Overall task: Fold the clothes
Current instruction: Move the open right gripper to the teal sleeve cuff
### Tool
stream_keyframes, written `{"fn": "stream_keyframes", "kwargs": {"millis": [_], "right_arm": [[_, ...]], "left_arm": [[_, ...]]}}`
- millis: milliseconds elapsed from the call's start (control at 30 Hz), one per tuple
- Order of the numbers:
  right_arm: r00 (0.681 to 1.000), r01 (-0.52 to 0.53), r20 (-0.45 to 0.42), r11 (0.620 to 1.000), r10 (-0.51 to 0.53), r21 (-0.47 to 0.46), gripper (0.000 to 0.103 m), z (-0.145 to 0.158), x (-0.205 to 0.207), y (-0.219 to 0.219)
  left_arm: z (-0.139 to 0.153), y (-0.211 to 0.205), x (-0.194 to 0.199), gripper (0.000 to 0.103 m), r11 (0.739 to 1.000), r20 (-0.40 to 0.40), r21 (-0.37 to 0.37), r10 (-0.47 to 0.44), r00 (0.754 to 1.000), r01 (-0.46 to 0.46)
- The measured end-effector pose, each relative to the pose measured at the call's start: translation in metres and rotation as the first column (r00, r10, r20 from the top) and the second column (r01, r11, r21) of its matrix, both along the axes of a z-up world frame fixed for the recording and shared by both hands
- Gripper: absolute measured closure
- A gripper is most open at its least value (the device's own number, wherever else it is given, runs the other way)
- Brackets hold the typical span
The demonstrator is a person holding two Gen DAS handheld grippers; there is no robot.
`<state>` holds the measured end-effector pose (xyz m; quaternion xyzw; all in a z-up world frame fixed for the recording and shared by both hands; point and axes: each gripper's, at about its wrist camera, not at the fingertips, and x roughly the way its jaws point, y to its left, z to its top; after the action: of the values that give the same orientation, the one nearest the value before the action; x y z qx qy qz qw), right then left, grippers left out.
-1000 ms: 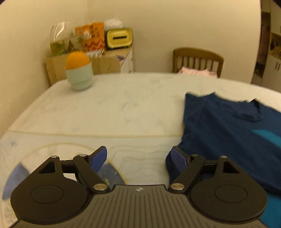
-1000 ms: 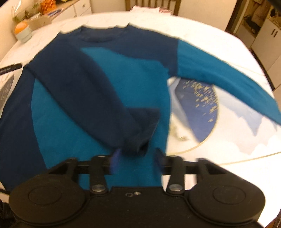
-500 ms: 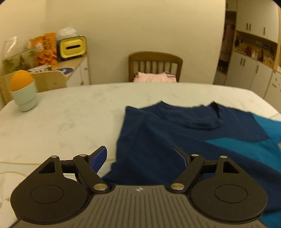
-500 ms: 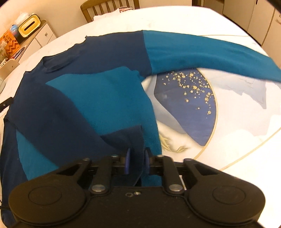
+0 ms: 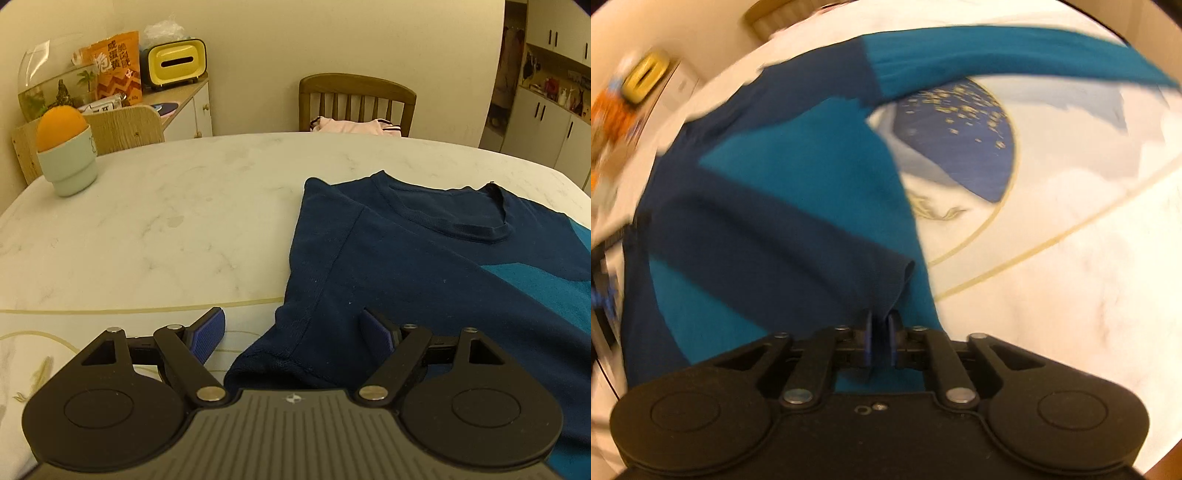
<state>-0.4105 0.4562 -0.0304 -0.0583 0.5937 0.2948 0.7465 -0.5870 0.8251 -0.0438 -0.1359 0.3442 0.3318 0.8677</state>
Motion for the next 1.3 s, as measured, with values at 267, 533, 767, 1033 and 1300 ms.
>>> {"fn": "stream_keyframes", "kwargs": {"millis": [267, 533, 767, 1033, 1300], "right_arm": [[0.948, -0.220, 0.223, 0.974, 0.227, -0.055, 0.000, 0.025, 0.001, 0.006], [0.847, -0.475, 0.247, 0.879, 0.471, -0.049, 0.000, 0.000, 0.010, 0.034], [0.801, -0.559, 0.248, 0.829, 0.545, -0.018, 0.000, -0.001, 0.044, 0.020], [0.889, -0.268, 0.352, 0.956, 0.292, -0.119, 0.000, 0.011, 0.210, -0.060], [0.939, 0.030, 0.345, 0.994, 0.007, -0.102, 0.000, -0.006, 0.336, -0.125]], "left_arm": [[0.023, -0.040, 0.008, 0.023, 0.985, 0.012, -0.016, -0.169, 0.986, 0.169], [0.012, -0.115, 0.037, 0.023, 0.953, -0.039, -0.061, -0.299, 0.954, 0.296], [-0.001, -0.140, 0.047, 0.023, 0.970, -0.133, -0.078, -0.238, 0.962, 0.229], [0.013, -0.157, 0.066, 0.023, 0.982, -0.139, -0.090, -0.180, 0.974, 0.168], [0.021, -0.186, 0.085, 0.019, 0.970, -0.089, -0.159, -0.199, 0.976, 0.183]]}}
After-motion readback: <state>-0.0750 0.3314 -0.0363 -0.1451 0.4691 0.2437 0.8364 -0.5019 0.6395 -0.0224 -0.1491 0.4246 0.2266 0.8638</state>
